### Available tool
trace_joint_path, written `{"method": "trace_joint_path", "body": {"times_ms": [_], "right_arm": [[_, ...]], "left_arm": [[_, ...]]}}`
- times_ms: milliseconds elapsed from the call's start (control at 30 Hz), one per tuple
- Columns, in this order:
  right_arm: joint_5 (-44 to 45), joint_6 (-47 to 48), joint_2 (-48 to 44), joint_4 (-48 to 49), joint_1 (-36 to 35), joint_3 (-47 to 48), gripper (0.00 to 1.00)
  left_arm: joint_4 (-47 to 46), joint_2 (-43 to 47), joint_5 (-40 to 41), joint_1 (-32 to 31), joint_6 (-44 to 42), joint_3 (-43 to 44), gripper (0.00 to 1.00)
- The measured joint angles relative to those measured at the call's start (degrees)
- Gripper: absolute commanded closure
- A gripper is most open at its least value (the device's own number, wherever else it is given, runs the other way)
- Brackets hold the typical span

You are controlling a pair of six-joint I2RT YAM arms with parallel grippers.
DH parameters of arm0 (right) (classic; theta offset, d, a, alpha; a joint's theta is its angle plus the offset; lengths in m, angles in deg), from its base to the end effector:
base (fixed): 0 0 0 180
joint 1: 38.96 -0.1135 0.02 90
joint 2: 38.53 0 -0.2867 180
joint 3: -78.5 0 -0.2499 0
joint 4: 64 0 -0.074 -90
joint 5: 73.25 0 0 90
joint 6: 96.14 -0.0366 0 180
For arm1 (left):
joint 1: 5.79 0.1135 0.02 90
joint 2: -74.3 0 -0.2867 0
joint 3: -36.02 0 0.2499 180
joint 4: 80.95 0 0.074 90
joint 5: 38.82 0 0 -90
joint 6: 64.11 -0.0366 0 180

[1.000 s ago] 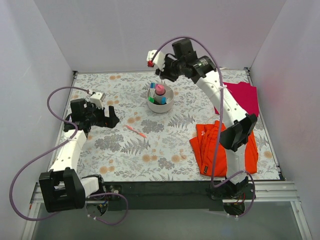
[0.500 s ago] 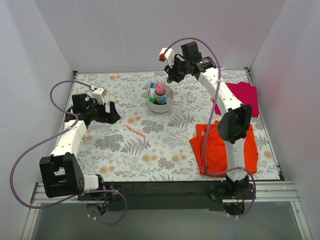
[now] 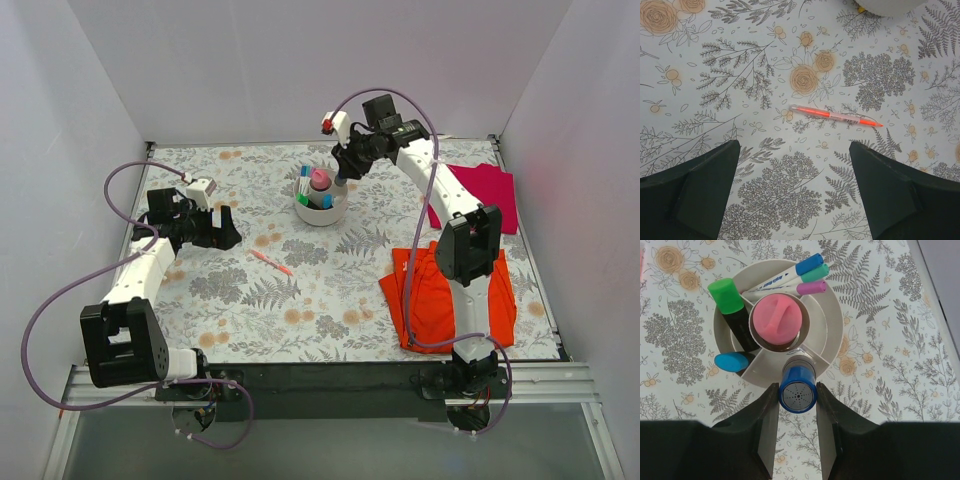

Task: Sort the stationery into containers
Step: Place the stationery in the storage box.

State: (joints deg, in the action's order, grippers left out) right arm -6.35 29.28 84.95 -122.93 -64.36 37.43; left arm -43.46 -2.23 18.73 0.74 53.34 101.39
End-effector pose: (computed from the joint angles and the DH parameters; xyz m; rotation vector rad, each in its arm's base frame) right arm 0.4429 0.2262 0.3451 -1.3242 1.8613 0.3778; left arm 0.2682 0.0109 0.2652 -0.4495 2.3737 -0.8518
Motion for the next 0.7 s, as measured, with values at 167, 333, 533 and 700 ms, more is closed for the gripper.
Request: {"method": "trace_joint_path", "body": {"times_ms": [167,333,533,700], "right_arm": [[-0.7,-0.5,0.0,-0.8,-0.3,-1.5,0.99],[-0.9,-0.5,0.0,-1.5,-0.7,-2.6,0.99],[-0.8,-0.5,0.4,-1.7,-1.5,-3.1,0.99],[-0.3,-0.6,1.2,-1.7,-2.1,-3.1,0.72]], "left_arm": [[0.3,-0.1,0.1,0.0,-0.2,0.0,0.07],[0.4,-0.1,0.1,0.0,-0.2,0.0,0.07],[0.4,-0.1,0.1,0.0,-0.4,0.0,0.07],[0.4,-0.1,0.1,0.0,-0.4,0.0,0.07]]}}
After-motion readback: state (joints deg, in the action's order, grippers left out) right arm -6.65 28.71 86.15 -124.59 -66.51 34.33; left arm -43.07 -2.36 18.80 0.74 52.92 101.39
